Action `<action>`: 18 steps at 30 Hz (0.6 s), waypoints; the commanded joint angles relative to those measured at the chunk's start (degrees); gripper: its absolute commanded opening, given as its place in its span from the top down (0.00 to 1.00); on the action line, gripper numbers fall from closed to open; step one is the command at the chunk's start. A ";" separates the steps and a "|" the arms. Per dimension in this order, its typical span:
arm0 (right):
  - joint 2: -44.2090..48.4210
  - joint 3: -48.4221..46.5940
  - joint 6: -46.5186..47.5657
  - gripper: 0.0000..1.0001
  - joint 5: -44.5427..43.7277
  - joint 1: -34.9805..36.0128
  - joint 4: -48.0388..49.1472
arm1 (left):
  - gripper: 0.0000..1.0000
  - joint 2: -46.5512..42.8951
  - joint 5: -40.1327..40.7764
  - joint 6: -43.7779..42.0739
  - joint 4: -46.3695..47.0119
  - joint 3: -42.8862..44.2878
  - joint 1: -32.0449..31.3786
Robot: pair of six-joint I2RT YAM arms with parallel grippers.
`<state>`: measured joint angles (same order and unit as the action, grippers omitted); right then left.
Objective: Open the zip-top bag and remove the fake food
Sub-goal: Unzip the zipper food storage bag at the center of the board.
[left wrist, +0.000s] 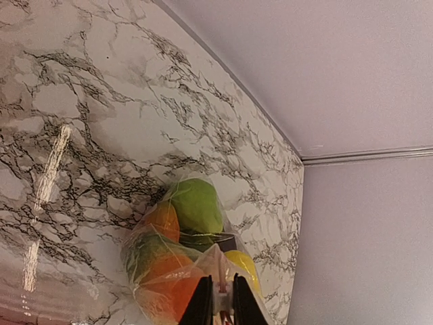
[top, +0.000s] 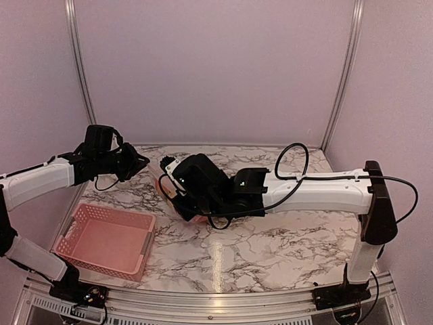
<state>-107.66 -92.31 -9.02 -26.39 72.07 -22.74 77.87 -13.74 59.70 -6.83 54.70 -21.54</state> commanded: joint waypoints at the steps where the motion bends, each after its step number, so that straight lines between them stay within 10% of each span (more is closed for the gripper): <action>1: 3.06 0.36 -0.94 1.00 0.35 0.42 -2.47 | 0.93 0.67 2.95 -1.88 -1.03 2.52 1.81; 18: 3.50 0.79 -1.53 1.00 1.16 0.41 -2.57 | 0.93 1.20 1.98 -4.42 -2.70 4.07 2.03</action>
<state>-107.33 -92.05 -9.45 -25.76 72.10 -22.74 77.95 -14.44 56.51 -9.50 56.49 -21.04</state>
